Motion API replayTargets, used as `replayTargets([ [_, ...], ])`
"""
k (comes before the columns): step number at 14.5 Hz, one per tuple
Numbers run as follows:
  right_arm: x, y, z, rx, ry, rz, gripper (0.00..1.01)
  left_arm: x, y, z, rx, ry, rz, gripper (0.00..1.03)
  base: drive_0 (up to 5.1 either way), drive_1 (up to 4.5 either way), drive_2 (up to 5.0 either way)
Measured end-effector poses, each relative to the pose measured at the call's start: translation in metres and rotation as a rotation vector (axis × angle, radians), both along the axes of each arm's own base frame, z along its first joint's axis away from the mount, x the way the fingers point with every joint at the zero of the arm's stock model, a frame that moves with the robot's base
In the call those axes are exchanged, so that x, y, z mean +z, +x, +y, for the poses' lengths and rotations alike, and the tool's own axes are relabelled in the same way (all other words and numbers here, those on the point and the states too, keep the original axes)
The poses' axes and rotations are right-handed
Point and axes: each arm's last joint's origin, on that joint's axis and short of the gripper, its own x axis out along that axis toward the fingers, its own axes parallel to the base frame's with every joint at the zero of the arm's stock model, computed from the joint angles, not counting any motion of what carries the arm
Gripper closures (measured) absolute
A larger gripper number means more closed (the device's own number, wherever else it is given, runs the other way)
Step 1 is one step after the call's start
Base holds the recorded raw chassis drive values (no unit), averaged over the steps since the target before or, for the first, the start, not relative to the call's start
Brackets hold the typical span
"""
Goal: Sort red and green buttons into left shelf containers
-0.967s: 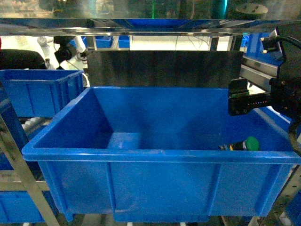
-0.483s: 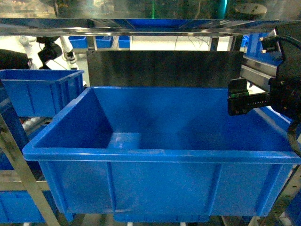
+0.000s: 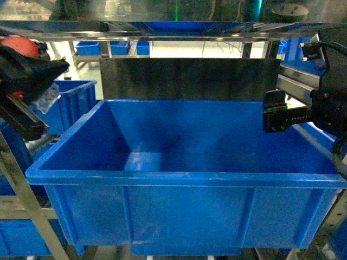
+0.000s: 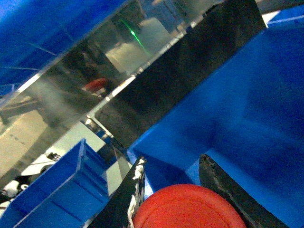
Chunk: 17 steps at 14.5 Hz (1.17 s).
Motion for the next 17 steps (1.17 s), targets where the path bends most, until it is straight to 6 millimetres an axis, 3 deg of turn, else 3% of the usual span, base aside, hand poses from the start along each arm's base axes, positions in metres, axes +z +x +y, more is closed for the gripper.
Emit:
replayTargets([
  [4,0.0,0.0,0.0,0.0,0.0,0.0,0.03,-0.022,0.036,-0.015,0.011,0.053,0.068,0.74,0.0,0.0,0.0],
  [7,0.0,0.0,0.0,0.0,0.0,0.0,0.03,-0.028,0.065,-0.035,-0.007,0.063,0.108,0.74,0.0,0.0,0.0],
  [11,0.0,0.0,0.0,0.0,0.0,0.0,0.03,-0.039,0.081,-0.077,-0.078,0.05,0.23,0.74,0.0,0.0,0.0],
  [14,0.0,0.0,0.0,0.0,0.0,0.0,0.03,-0.058,0.095,-0.084,-0.032,0.063,0.281,0.74,0.0,0.0,0.0],
  [17,0.0,0.0,0.0,0.0,0.0,0.0,0.03,-0.065,0.097,-0.083,-0.01,0.067,0.292,0.44,0.0,0.0,0.0],
])
